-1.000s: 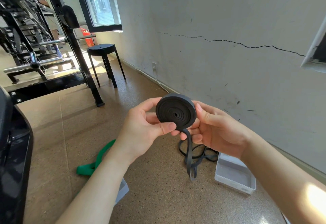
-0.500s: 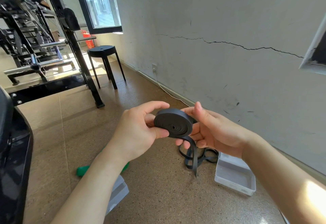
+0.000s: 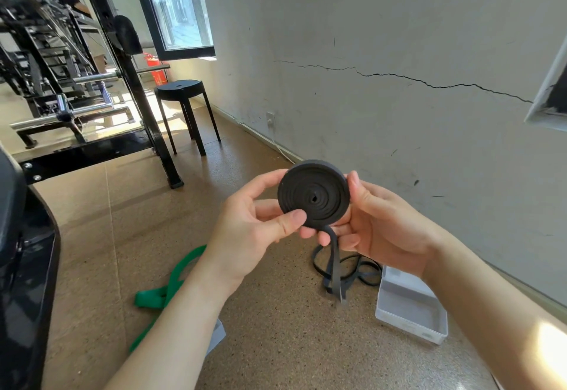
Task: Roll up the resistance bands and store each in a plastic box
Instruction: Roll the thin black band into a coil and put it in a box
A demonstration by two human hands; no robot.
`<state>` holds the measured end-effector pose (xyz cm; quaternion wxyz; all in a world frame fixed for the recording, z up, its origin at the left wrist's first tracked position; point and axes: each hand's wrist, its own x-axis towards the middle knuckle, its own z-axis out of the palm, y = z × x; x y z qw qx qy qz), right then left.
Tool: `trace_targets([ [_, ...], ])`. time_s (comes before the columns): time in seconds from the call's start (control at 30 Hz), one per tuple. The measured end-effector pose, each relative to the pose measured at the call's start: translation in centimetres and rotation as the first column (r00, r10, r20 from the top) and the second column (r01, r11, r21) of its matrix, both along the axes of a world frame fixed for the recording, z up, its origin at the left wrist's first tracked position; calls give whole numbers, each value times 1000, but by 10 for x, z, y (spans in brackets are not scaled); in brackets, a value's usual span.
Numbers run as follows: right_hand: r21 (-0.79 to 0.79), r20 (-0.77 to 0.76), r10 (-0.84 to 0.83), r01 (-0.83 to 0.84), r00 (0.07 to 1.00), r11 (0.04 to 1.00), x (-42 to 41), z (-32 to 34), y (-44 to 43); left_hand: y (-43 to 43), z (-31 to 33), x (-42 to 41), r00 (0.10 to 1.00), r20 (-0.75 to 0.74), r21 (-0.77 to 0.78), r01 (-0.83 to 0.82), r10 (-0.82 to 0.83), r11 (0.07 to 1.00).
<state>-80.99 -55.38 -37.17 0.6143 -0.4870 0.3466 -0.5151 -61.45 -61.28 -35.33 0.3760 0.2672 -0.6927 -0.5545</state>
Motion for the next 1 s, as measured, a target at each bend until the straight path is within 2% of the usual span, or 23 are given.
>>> trace_targets([
  [0.1, 30, 6, 36, -36, 999, 999, 4, 1, -1, 0, 0, -2, 998, -38, 31, -46, 47, 998],
  [0.27, 151, -172, 42, -16, 984, 988, 6, 4, -1, -4, 2, 2, 986, 114, -153, -101, 119, 983],
  [0.43, 127, -312, -16, 58, 950, 990, 4, 4, -1, -5, 1, 7, 962, 226, -269, -92, 156, 959],
  [0.67, 64, -328, -107, 135, 939, 989, 4, 3, 2, -8, 3, 8, 949, 241, -331, -115, 202, 937],
  [0.8, 58, -245, -127, 146, 961, 988, 2, 0, 1, -9, 0, 7, 968, 175, -266, -131, 182, 955],
  [0.93, 32, -97, -89, 92, 991, 995, 1, -2, 0, -7, 1, 4, 994, 14, -56, -103, 104, 993],
  [1.0, 26, -25, -59, 59, 998, 998, 2, -2, 0, -7, 1, 3, 997, -18, 17, -75, 75, 997],
])
